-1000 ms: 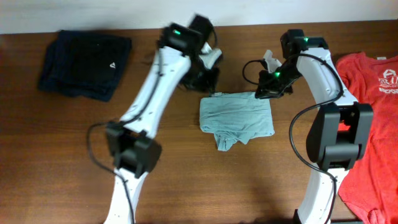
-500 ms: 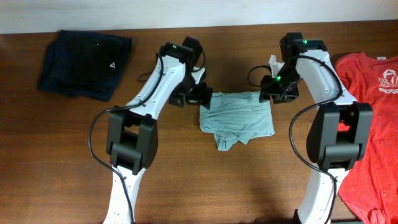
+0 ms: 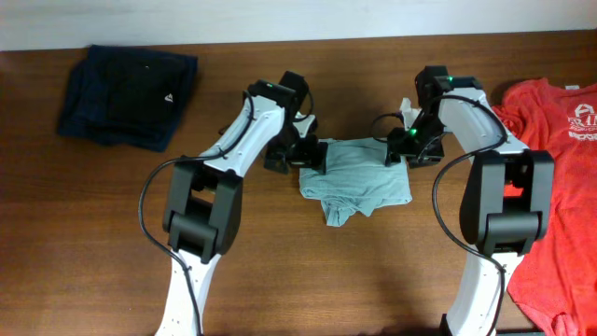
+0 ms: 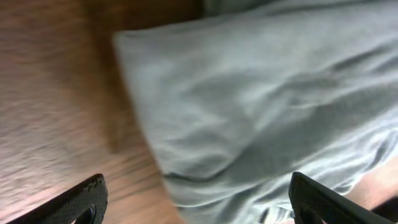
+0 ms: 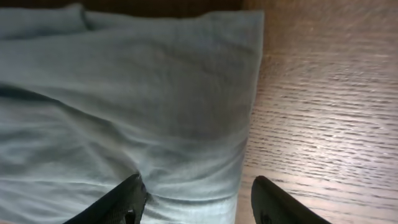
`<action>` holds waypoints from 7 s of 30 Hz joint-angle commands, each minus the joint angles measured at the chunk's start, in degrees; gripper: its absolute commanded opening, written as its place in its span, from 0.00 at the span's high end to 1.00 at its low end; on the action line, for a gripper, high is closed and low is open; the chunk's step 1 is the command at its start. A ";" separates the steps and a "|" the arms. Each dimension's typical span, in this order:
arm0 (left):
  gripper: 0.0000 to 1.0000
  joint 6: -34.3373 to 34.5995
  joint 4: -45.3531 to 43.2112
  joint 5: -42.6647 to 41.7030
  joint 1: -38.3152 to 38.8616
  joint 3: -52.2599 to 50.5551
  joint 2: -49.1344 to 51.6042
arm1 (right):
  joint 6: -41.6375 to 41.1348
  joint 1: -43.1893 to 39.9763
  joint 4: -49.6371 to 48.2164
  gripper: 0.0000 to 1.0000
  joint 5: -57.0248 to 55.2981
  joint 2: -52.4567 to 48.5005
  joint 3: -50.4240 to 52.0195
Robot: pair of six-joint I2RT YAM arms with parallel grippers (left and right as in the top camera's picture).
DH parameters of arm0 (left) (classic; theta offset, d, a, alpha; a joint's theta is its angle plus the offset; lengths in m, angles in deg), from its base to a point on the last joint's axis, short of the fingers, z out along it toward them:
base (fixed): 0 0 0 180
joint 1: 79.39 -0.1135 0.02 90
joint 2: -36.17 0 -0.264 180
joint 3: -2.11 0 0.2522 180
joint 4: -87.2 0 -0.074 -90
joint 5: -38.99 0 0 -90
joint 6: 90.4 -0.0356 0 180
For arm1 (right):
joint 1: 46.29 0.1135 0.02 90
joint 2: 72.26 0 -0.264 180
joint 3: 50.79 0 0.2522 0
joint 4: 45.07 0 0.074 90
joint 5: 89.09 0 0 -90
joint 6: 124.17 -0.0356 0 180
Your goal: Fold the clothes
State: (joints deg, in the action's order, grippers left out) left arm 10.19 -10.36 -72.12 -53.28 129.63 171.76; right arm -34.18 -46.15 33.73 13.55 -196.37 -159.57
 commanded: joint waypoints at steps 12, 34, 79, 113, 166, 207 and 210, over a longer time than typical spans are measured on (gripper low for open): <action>0.01 2.89 -1.49 3.21 7.28 -0.48 0.48 | -0.28 -0.13 -2.36 0.39 0.24 1.49 4.02; 0.64 6.75 -4.22 2.89 9.38 -0.46 6.80 | -0.31 2.08 -3.89 0.40 0.85 1.51 4.48; 0.99 6.10 3.26 17.94 -1.57 33.16 6.80 | -0.50 -16.33 3.43 0.01 2.97 15.04 -4.57; 0.99 7.58 -18.84 12.76 -38.77 41.24 9.31 | -0.50 -16.31 3.43 0.01 2.97 15.04 -4.59; 0.99 7.43 9.53 -2.60 -49.27 51.45 9.38 | -0.50 -16.31 3.43 0.01 2.97 15.04 -4.57; 1.00 -1.05 -9.64 -35.47 -47.04 54.99 24.70 | -0.50 -16.31 3.43 0.01 2.97 15.04 -4.59; 1.00 -3.37 -7.43 -35.50 -45.92 53.90 25.35 | -0.50 -16.31 3.43 0.01 2.97 15.04 -4.59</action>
State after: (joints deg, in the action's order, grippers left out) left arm 8.51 -18.88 -106.39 -100.36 183.77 198.25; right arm -34.35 -62.39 37.24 17.24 -180.57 -164.03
